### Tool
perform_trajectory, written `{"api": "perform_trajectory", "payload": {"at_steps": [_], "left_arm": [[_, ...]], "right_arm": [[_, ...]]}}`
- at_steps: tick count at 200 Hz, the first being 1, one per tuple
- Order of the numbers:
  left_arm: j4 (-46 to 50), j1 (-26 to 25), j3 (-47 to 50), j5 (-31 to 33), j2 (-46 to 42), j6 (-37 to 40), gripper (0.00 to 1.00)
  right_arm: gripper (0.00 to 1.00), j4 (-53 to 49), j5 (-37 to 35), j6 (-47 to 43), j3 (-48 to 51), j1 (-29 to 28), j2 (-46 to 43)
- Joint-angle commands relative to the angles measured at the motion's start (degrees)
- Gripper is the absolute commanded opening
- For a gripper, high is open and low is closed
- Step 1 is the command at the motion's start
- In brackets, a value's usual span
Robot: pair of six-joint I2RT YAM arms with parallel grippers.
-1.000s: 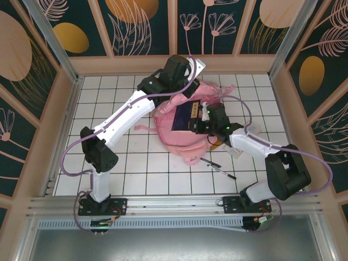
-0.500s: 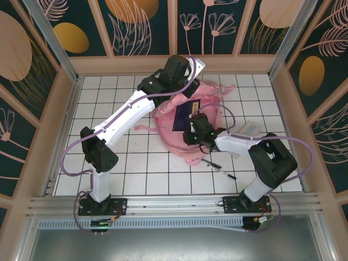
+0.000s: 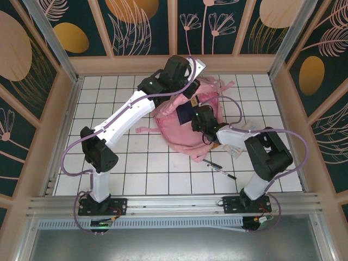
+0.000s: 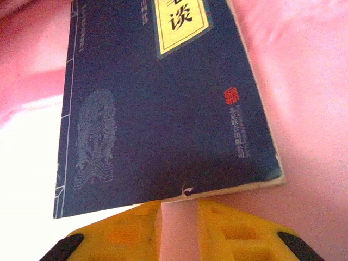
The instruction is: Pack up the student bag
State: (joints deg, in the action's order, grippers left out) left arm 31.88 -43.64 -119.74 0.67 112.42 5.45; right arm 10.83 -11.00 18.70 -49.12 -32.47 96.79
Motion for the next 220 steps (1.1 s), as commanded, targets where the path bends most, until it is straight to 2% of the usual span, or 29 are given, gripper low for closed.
{"api": "perform_trajectory", "payload": {"at_steps": [1, 31, 60, 82, 102, 130, 151, 170, 185, 201, 220], "left_arm": [[-5.9, 0.1, 0.8, -0.6, -3.4, -1.1, 0.00], [-6.9, 0.1, 2.2, -1.0, -3.9, -2.1, 0.00], [-7.2, 0.1, 2.8, -1.8, -3.5, -3.0, 0.00], [-7.0, 0.1, 3.8, -0.5, -3.2, -3.7, 0.00], [-7.5, 0.2, 5.0, 0.1, -2.2, -4.6, 0.00], [-6.8, 0.1, 5.0, -3.8, 0.4, -6.0, 0.00], [-6.9, 0.1, 4.7, -8.6, 2.2, -7.1, 0.26], [-7.1, 0.1, 4.5, -12.8, 2.6, -7.9, 0.40], [-7.4, 0.1, 5.7, -13.7, 1.6, -7.9, 0.47], [-7.6, 0.5, 8.0, -11.2, 0.1, -8.4, 0.56], [-6.2, 2.4, 10.5, -3.3, -1.2, -11.3, 0.67]], "right_arm": [[0.25, 11.4, 0.7, -1.6, 0.0, 0.8, 3.2], [0.27, 14.3, 6.8, 1.0, -2.4, 3.8, 5.7], [0.31, 12.0, 7.1, 2.1, -1.5, 3.9, 2.0], [0.36, 9.5, 9.8, 2.0, 3.7, 3.9, -5.2], [0.37, 9.8, 18.9, -2.0, 12.4, 4.4, -13.6], [0.37, 3.9, 21.9, -2.3, 20.5, 5.5, -27.5], [0.40, -2.9, 20.7, -4.7, 21.3, 5.7, -36.3], [0.44, -9.3, 19.6, -8.1, 19.2, 7.1, -39.4], [0.45, -11.9, 22.8, -9.8, 17.5, 9.1, -39.5], [0.45, -14.0, 25.6, -11.4, 15.3, 9.6, -38.5], [0.46, -14.8, 29.3, -12.5, 12.8, 9.6, -35.8]]}}
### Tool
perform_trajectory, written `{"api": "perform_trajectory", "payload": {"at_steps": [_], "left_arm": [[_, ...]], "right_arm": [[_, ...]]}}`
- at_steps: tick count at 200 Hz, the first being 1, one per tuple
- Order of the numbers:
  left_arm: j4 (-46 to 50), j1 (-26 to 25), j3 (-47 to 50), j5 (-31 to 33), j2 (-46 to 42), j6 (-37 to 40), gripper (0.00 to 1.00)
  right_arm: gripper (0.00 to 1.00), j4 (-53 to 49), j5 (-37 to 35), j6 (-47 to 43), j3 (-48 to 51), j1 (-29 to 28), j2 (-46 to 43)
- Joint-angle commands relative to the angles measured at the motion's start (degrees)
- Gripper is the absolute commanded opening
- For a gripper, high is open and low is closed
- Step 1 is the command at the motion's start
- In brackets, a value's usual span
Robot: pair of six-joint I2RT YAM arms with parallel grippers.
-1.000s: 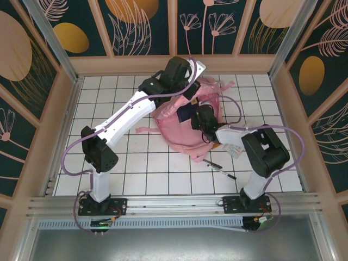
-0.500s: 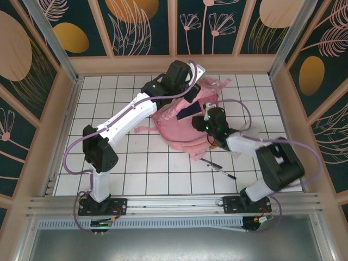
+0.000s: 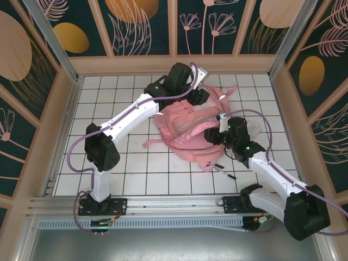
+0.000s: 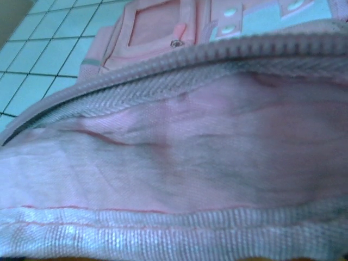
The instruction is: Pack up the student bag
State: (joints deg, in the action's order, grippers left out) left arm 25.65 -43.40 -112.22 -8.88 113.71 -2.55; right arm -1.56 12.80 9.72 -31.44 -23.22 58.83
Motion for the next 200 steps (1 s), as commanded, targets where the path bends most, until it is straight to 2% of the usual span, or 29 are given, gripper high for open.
{"api": "perform_trajectory", "payload": {"at_steps": [1, 21, 41, 49, 66, 80, 111, 137, 164, 192, 200], "left_arm": [[0.1, 2.3, 3.1, 6.6, -2.5, -3.5, 0.67], [3.2, 7.6, 6.5, 12.0, -3.4, -9.0, 0.69], [6.2, 14.4, 13.1, 15.0, -4.8, -18.4, 0.72], [5.9, 17.1, 17.0, 13.7, -5.7, -21.5, 0.73], [0.6, 20.4, 26.6, 6.2, -7.8, -25.9, 0.73], [-2.7, 21.1, 31.7, 2.3, -7.9, -28.3, 0.73], [-6.6, 21.2, 35.0, -1.7, -4.4, -32.7, 0.73], [-11.6, 21.2, 35.6, -5.9, -1.2, -34.4, 0.66], [-11.5, 21.2, 34.5, -2.1, 2.5, -34.6, 0.63], [-11.1, 21.8, 34.8, 2.4, 5.0, -35.7, 0.54], [-11.8, 22.0, 35.5, 3.9, 4.8, -36.0, 0.48]], "right_arm": [[0.46, -2.5, 5.7, -3.5, -5.0, 0.4, 2.3], [0.45, -1.5, 7.6, -3.3, -7.5, 0.4, 6.2], [0.45, 0.3, 8.5, -2.9, -8.9, 0.5, 9.0], [0.44, 0.4, 8.4, -2.9, -9.8, 0.5, 10.0], [0.44, 0.4, 8.8, -3.3, -11.1, 0.6, 11.5], [0.44, 0.2, 9.7, -3.8, -11.9, 0.8, 12.5], [0.42, -0.7, 11.0, -4.6, -14.1, 0.8, 14.6], [0.41, -1.5, 11.6, -5.3, -16.2, 0.8, 16.4], [0.40, -2.5, 11.8, -6.3, -18.9, 0.8, 18.6], [0.40, -3.2, 12.0, -7.0, -22.1, 0.8, 21.6], [0.39, -3.3, 12.2, -7.1, -23.0, 0.8, 22.5]]}}
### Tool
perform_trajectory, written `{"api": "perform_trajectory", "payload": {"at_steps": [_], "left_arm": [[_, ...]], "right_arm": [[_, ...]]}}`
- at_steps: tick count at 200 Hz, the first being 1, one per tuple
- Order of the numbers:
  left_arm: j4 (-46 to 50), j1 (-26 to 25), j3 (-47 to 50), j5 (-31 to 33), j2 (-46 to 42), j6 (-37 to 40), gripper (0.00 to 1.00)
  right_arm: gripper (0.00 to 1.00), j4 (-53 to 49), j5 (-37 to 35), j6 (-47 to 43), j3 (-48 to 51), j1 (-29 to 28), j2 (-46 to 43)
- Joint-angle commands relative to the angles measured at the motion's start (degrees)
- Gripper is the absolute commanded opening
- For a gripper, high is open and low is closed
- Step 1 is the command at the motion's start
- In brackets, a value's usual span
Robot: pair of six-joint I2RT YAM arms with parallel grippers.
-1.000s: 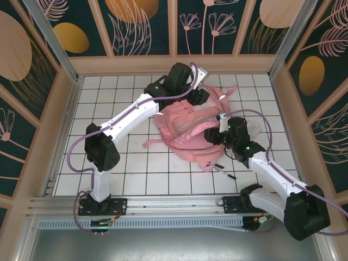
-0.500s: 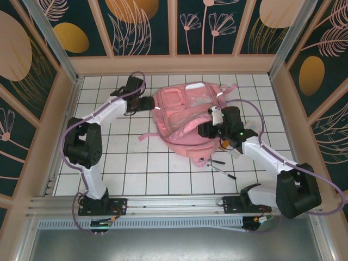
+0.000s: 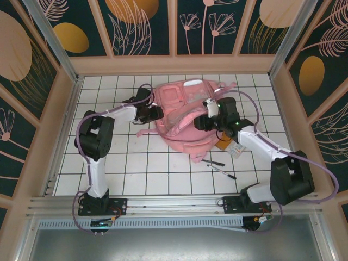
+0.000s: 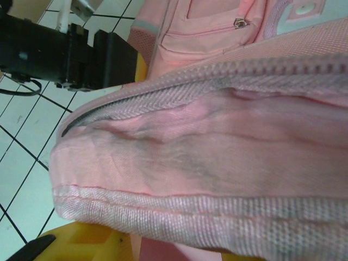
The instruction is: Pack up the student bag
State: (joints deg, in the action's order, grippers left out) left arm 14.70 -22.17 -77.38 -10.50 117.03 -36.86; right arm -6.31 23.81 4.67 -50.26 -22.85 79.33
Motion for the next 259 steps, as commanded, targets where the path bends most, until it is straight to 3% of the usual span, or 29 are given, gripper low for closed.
{"api": "perform_trajectory", "payload": {"at_steps": [1, 19, 37, 75, 108, 128, 142, 161, 200, 239, 259], "left_arm": [[-0.9, 0.8, 0.7, 5.7, 1.4, -1.8, 0.47], [-2.4, 1.9, 2.5, 6.6, 0.2, -2.7, 0.21], [-4.5, 3.3, 5.5, 6.5, -2.5, -3.4, 0.00], [-6.1, 5.8, 14.8, 9.0, -12.0, -4.8, 0.00], [-8.3, 7.6, 24.6, 9.5, -19.3, -11.5, 0.00], [-11.0, 7.6, 28.4, 7.7, -23.0, -16.5, 0.04], [-11.0, 7.6, 29.1, 7.0, -24.6, -18.0, 0.10], [-10.2, 7.5, 29.3, 8.7, -27.4, -19.2, 0.32], [-7.2, 7.8, 29.2, 12.2, -31.6, -18.2, 0.59], [-5.2, 11.6, 29.1, 13.5, -29.7, -14.0, 0.64], [-4.4, 12.6, 27.9, 13.9, -26.0, -11.7, 0.64]], "right_arm": [[0.39, 1.4, 1.2, -2.0, -4.3, 0.4, 2.1], [0.39, 1.3, 1.4, -2.2, -6.5, 0.4, 4.3], [0.39, 0.3, 1.3, -2.5, -9.6, 0.4, 6.9], [0.38, 2.1, -0.1, -2.9, -15.2, 0.4, 13.1], [0.38, 3.0, -2.4, -0.2, -22.0, 0.6, 20.5], [0.38, 0.3, -4.3, 2.2, -24.7, 0.6, 23.4], [0.44, -2.2, -12.7, 6.0, -24.0, 0.7, 22.7], [0.48, -11.0, -22.1, 9.1, -24.3, 2.0, 22.3], [0.50, -18.9, -27.1, 8.7, -18.8, 4.6, 15.8], [0.52, -19.3, -26.1, 4.0, -19.1, -2.1, 10.6], [0.52, -16.4, -20.8, 6.4, -19.5, -7.1, 9.6]]}}
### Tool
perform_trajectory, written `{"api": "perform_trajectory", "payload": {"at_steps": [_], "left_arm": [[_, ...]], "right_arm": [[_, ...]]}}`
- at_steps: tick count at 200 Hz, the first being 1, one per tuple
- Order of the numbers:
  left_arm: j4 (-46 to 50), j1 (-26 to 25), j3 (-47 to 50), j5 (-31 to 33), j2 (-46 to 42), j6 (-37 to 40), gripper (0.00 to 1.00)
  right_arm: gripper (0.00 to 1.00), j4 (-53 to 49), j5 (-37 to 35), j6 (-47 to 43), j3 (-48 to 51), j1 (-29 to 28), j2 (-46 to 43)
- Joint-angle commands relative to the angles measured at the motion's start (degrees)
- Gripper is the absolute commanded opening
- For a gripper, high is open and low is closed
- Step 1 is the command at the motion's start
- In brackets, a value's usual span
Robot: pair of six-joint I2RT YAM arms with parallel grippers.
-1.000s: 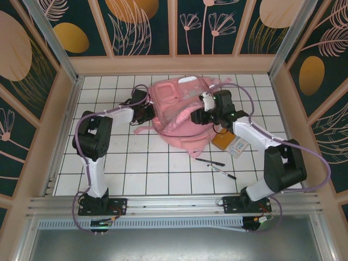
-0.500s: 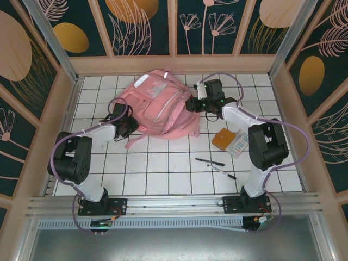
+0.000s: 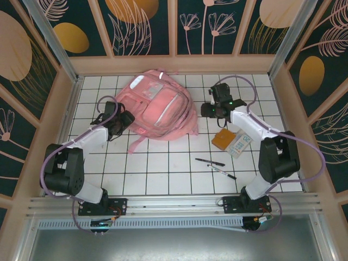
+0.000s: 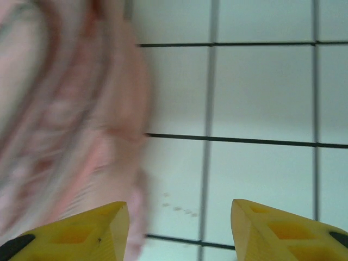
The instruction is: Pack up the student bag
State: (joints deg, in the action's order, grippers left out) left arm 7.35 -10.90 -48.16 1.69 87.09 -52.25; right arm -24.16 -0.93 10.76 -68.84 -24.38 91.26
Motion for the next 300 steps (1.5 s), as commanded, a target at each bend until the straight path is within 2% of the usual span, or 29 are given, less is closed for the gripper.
{"api": "perform_trajectory", "payload": {"at_steps": [1, 33, 40, 61, 88, 114, 153, 187, 213, 237, 271, 300], "left_arm": [[3.1, 1.3, -1.4, 1.7, 4.1, 3.8, 0.64], [1.2, 1.4, -2.3, 2.8, 10.5, 6.0, 0.62], [0.3, 1.3, -2.6, 2.1, 12.5, 6.4, 0.55], [2.1, 1.4, -5.2, 0.4, 16.3, 7.7, 0.28], [3.4, 1.3, -3.5, -2.0, 12.7, 7.5, 0.22], [4.0, 1.3, 0.1, -5.8, 6.5, 6.6, 0.00], [3.8, 1.1, 3.8, -11.0, -1.1, 5.0, 0.00], [4.6, -0.1, 2.4, -15.2, -5.4, 3.8, 0.00], [5.4, -1.9, 0.1, -17.4, -6.2, 2.3, 0.00], [4.3, -2.0, -0.1, -20.6, -6.7, -0.1, 0.00], [4.2, -2.0, -0.6, -22.3, -6.7, -1.3, 0.00], [3.8, -2.1, -0.7, -24.3, -5.9, -2.1, 0.00]], "right_arm": [[0.52, 1.7, 4.3, 0.6, -1.0, -5.8, -2.3], [0.49, 13.4, 18.1, 10.7, 1.0, -12.6, -1.2], [0.49, 16.3, 20.6, 12.3, 1.7, -14.2, -0.2], [0.46, 19.4, 24.5, 13.4, 0.3, -17.6, 4.8], [0.41, 15.2, 28.4, 13.7, -4.5, -18.2, 13.6], [0.37, 14.8, 24.2, 13.4, -4.8, -17.0, 18.5], [0.32, 15.7, 17.9, 8.2, -8.0, -12.6, 23.8], [0.32, 19.9, 23.4, 2.7, -10.9, -7.3, 26.1], [0.34, 20.7, 27.7, -0.3, -10.5, -7.3, 21.7], [0.35, 24.6, 30.2, 0.1, -3.0, -7.3, 13.1], [0.40, 27.3, 31.3, 0.4, 6.0, -12.0, 4.6], [0.42, 34.1, 29.7, 5.0, 9.9, -17.3, 3.7]]}}
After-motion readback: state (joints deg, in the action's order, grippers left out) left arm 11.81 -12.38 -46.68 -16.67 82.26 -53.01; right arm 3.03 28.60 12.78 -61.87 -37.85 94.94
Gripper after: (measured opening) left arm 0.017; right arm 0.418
